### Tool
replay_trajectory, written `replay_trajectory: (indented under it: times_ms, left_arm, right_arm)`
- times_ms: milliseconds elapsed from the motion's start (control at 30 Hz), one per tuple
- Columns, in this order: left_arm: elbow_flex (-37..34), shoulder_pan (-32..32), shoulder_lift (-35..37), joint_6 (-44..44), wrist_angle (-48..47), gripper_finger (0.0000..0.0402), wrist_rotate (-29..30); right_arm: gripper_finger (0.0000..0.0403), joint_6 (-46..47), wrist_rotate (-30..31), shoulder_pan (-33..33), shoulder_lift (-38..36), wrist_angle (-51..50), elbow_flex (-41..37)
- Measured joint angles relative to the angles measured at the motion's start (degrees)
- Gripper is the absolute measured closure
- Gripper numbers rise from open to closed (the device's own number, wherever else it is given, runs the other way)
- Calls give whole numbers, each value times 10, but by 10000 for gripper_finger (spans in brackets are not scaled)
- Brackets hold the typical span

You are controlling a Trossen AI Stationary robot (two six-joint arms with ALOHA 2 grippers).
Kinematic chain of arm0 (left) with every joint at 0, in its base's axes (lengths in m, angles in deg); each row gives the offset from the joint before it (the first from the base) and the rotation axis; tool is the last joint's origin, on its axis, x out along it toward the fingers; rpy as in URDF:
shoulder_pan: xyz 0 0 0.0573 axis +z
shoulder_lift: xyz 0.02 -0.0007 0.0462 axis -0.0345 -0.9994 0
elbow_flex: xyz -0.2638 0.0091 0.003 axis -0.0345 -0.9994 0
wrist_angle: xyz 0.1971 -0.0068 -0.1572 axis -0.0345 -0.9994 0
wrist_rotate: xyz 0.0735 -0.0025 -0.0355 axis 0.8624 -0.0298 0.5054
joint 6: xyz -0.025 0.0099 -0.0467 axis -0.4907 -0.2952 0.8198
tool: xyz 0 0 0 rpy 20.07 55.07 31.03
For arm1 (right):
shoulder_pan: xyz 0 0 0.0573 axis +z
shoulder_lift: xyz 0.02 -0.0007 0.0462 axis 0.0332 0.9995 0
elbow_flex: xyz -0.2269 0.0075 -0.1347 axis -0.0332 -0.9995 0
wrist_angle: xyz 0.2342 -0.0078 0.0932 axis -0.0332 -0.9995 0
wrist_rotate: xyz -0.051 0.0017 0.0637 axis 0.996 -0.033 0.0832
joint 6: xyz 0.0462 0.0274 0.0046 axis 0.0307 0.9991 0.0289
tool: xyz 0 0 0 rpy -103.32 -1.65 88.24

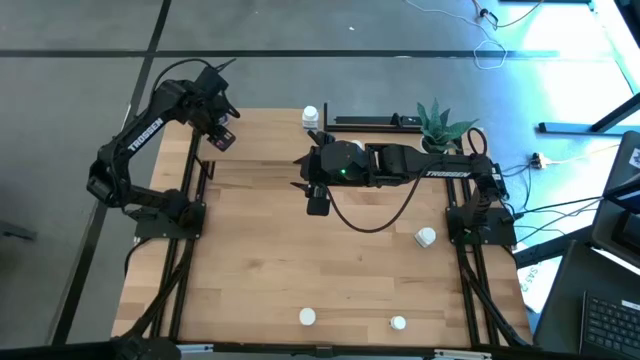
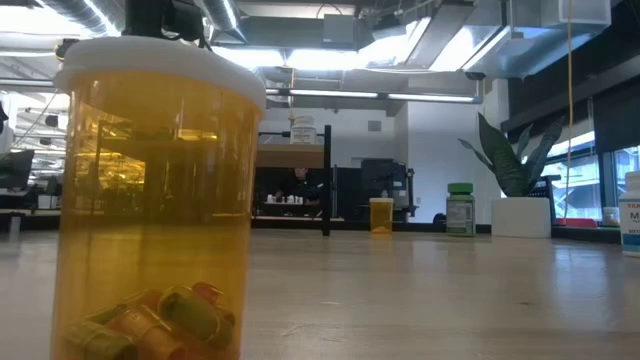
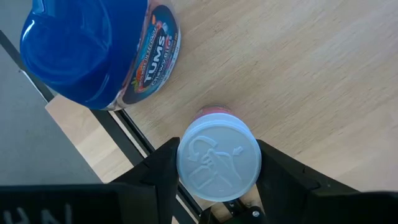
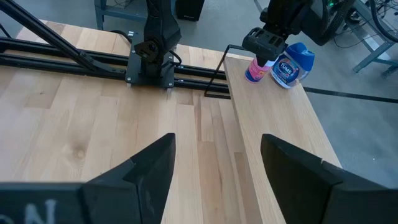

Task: Pick and place medicine bottles onto shelf by color
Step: Put the pink pill bottle on the shelf

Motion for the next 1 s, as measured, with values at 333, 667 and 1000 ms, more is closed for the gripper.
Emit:
replay_trajectory:
  times_ms: [333, 667, 1000]
  left_arm:
    - [0, 0, 0, 10, 0, 232, 0]
    - [-3, 0, -2, 10, -3, 195, -2]
    - [-3, 0, -1, -3, 9, 189, 11]
  right_arm:
    - [164, 0, 0, 0, 0, 0, 0]
    - [164, 0, 0, 0, 0, 0, 0]
    - [164, 0, 0, 0, 0, 0, 0]
